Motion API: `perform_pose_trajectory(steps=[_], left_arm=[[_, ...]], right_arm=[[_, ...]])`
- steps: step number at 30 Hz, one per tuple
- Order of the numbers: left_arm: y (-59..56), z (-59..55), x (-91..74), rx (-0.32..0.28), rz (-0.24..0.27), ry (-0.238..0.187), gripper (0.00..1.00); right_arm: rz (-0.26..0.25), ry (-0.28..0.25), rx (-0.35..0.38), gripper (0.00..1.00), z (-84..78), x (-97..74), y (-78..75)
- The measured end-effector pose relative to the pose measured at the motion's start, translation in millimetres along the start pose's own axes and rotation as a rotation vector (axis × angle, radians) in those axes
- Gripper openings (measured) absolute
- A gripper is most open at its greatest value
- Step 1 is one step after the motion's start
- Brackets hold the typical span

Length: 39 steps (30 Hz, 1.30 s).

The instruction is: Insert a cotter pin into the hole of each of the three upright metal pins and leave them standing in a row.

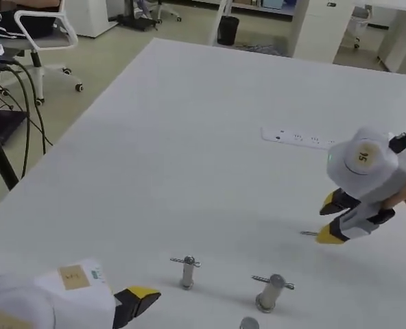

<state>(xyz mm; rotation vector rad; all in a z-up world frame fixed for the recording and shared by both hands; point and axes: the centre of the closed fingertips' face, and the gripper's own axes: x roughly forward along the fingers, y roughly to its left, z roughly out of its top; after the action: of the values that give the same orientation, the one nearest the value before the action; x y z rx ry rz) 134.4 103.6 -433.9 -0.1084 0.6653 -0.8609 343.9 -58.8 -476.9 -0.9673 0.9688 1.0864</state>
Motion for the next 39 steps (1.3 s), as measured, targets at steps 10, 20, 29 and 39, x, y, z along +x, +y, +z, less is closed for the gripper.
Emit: perform_pose_trajectory(steps=[10,20,29,39], left_arm=[[2.3,1.1,-2.7,-0.008,0.013,-0.008,0.96],[2.2,1.0,-2.9,-0.019,0.013,-0.006,0.96],[1.5,0.5,-2.4,-0.023,0.011,0.0,0.96],[1.7,-0.2,-5.8,-0.024,0.027,0.01,0.95]], right_arm=[[0.034,0.017,0.013,0.03,-8.8,6.0,2.6],[0.034,0.031,0.019,0.04,-12.9,12.6,-0.7],[0.047,0.03,0.028,0.04,-12.0,14.0,-1.4],[0.08,0.065,-0.026,0.0,-11.1,14.1,2.7]])
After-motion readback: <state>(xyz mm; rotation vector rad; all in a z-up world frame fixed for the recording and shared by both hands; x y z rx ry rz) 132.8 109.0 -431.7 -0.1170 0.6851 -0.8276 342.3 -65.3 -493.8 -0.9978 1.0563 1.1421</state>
